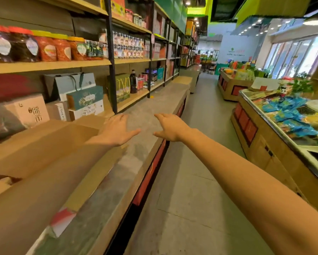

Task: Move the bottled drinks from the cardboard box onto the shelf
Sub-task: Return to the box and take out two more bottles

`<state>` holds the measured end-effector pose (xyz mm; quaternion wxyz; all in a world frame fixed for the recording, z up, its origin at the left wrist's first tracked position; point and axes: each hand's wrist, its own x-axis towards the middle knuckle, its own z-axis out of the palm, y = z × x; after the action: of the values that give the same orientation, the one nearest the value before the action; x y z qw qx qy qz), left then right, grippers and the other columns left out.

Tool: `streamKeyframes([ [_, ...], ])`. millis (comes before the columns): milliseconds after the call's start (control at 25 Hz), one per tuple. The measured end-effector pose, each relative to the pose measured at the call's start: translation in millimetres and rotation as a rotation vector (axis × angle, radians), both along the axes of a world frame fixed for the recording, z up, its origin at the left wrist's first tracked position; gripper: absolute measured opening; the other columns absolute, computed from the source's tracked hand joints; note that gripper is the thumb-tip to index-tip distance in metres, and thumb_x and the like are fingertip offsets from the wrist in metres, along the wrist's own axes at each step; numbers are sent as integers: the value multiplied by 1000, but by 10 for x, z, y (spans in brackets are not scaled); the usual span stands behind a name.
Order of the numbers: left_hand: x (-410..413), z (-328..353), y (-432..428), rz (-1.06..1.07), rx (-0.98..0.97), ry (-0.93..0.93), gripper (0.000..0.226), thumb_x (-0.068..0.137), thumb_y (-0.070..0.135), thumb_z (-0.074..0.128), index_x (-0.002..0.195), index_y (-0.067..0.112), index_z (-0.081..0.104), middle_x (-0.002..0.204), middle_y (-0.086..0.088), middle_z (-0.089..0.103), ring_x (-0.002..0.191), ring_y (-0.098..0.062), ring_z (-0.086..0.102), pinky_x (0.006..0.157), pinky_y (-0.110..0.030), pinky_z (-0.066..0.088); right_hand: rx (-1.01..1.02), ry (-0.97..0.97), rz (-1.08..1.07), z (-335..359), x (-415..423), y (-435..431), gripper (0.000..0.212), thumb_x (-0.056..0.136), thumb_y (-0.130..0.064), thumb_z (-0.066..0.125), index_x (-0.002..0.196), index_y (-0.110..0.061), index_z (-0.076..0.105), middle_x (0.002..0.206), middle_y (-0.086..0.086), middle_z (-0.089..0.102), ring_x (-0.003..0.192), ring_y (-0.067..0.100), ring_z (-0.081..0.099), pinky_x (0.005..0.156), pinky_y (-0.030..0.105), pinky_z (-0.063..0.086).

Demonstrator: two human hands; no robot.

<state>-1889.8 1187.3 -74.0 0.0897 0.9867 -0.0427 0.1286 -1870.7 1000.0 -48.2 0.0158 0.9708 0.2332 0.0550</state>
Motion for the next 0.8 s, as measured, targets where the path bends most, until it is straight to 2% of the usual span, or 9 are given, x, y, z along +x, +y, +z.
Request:
streamKeyframes([
  [120,511,64,-36,156,-51,70,79,88,61,42,149,15,20,155,-8,23,142,-28,23,114,-42,22,-3,22,127,40,771,21,71,94,-41,50,148,-8,19,155,13,25,140,30,29,114,41,27],
  [400,1348,-175,470,366,52,72,80,89,63,38,147,9,24,152,-14,30,138,-31,30,112,-43,28,3,33,352,-197,2004,819,70,93,-42,50,149,-13,19,155,9,25,141,29,26,116,42,23],
  [600,1636,-220,1014,505,101,100,80,88,65,36,145,9,27,150,-13,33,137,-31,34,111,-44,28,17,42,547,-279,2542,1598,70,92,-44,50,148,-13,22,154,9,28,140,29,29,116,44,25],
  [800,1551,-316,1514,740,64,162,81,88,62,40,148,12,19,155,-11,24,141,-31,25,116,-44,23,95,51,768,-377,2717,2336,62,91,-39,56,143,-13,33,145,11,40,132,28,39,111,42,32],
])
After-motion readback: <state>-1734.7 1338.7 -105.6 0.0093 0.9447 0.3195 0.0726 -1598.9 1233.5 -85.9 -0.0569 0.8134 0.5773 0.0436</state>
